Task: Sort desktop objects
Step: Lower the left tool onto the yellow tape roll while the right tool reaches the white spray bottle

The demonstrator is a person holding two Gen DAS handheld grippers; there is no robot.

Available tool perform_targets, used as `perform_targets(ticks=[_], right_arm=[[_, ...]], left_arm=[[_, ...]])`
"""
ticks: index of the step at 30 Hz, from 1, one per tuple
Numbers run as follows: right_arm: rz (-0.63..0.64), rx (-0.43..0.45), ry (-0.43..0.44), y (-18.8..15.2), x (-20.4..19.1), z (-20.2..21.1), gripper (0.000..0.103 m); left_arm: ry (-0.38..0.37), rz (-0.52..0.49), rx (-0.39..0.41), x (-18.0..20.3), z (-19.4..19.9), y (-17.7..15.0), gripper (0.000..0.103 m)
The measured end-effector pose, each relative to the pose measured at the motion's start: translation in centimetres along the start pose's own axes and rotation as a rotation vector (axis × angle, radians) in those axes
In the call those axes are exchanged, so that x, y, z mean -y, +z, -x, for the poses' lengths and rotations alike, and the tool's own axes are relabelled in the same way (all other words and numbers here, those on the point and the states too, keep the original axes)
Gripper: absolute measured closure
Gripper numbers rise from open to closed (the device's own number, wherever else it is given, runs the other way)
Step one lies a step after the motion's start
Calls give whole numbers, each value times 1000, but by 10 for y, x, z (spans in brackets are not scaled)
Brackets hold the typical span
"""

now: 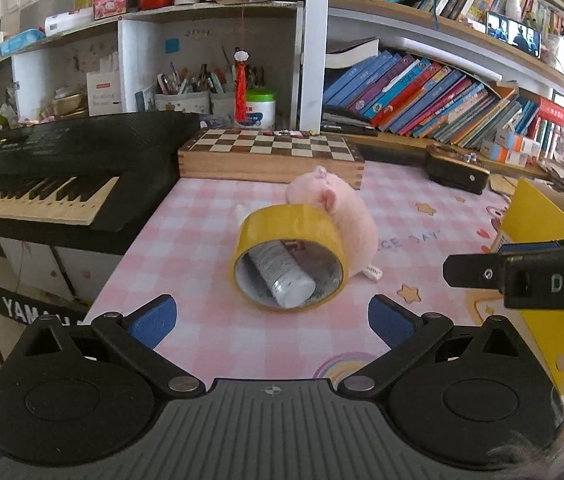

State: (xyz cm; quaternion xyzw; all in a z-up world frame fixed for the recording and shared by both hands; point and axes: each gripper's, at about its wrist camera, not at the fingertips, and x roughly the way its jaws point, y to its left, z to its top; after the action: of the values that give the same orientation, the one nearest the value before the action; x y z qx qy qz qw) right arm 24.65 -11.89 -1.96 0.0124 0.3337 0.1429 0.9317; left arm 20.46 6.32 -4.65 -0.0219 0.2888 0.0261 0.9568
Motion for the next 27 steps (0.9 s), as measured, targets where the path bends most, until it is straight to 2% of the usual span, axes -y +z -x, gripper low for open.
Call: perform_targets(ticks=[14,17,27], right_arm=[[-11,-11,28,15,11,-20,37],[-15,-19,32,17,13,-25,33],[-4,-26,36,25,15,-35,33]], left_arm=[[8,-14,-22,10,-53,9,0],[10,-17,-28,10,-61,11,0],[0,-8,-59,14,-95,15,0]])
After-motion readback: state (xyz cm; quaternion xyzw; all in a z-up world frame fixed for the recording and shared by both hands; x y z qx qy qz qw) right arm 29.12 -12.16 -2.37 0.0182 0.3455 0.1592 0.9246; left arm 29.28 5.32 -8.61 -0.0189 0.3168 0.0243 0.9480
